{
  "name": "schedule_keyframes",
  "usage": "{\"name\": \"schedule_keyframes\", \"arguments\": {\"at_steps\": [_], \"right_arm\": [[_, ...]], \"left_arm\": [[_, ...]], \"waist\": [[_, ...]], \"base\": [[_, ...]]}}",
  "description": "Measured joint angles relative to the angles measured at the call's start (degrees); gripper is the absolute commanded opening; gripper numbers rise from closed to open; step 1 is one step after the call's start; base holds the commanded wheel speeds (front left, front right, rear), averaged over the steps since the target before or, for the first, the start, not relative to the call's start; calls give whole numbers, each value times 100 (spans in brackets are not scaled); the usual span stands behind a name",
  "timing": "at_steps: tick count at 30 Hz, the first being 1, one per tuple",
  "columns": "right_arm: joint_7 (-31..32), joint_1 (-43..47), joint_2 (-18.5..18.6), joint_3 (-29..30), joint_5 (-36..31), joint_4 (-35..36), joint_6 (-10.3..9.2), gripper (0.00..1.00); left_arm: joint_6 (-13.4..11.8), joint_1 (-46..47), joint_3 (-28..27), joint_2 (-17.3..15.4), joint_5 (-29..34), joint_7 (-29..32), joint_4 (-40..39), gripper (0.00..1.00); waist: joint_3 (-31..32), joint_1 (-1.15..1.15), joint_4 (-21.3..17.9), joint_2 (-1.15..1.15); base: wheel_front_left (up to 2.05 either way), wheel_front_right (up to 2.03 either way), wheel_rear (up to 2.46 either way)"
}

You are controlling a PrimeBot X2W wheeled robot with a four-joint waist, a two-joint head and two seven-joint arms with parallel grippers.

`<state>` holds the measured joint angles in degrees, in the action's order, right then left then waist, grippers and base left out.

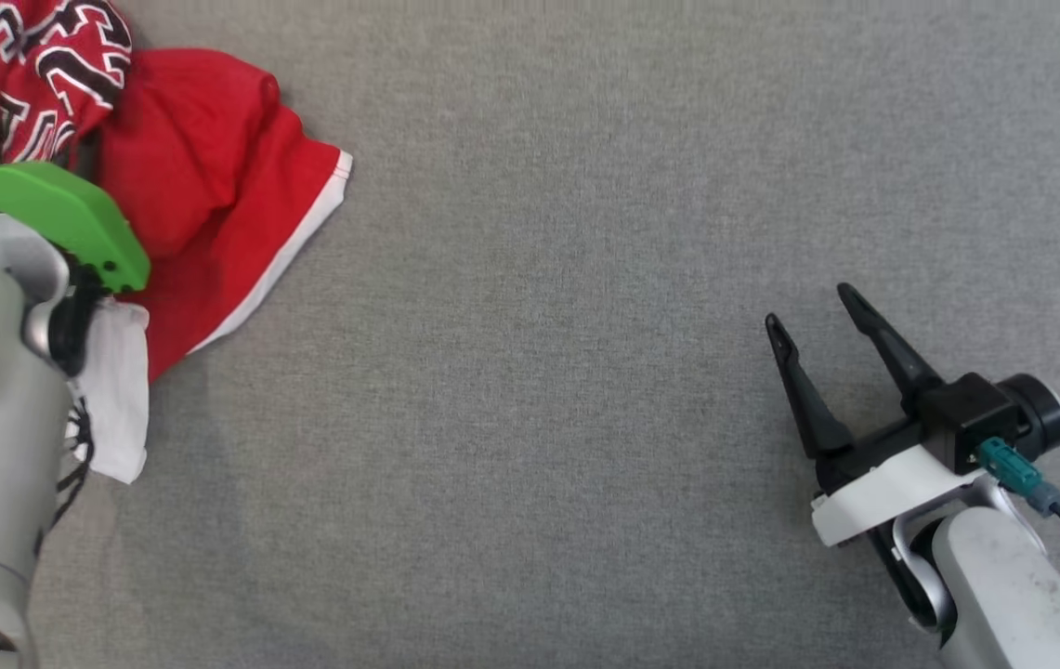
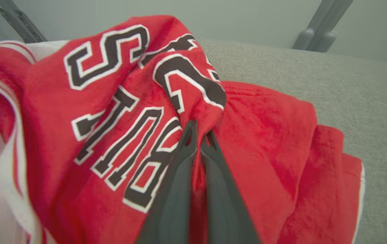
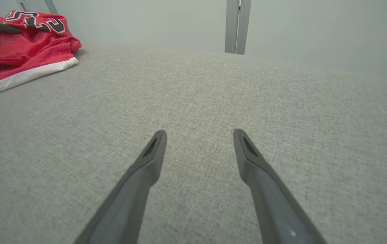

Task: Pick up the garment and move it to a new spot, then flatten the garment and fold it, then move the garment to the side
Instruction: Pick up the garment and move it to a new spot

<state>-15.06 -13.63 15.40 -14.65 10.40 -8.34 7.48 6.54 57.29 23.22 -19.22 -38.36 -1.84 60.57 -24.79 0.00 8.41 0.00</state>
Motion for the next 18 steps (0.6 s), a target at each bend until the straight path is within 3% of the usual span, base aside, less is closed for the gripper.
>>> {"name": "schedule_keyframes", "arguments": {"at_steps": [4, 10, 14, 18], "right_arm": [[0, 268, -222, 142, 20, -48, 0, 100], [0, 668, -517, 411, 21, -78, 0, 100], [0, 815, -699, 536, 20, -48, 0, 100], [0, 912, -844, 612, 18, -44, 0, 100]], "left_arm": [[49, -13, -37, -305, -57, -109, -281, 0], [69, -14, -75, -719, -300, 152, -1510, 0], [73, -285, -167, -1026, -580, 576, -2899, 0], [-189, -739, -259, -1106, -927, 1112, -4598, 0]], "waist": [[397, 0, 41, 0], [988, 0, 82, 0], [1295, 0, 26, 0], [1456, 0, -155, 0]], "base": [[0, 0, 0], [0, 0, 0], [0, 0, 0], [0, 0, 0]]}}
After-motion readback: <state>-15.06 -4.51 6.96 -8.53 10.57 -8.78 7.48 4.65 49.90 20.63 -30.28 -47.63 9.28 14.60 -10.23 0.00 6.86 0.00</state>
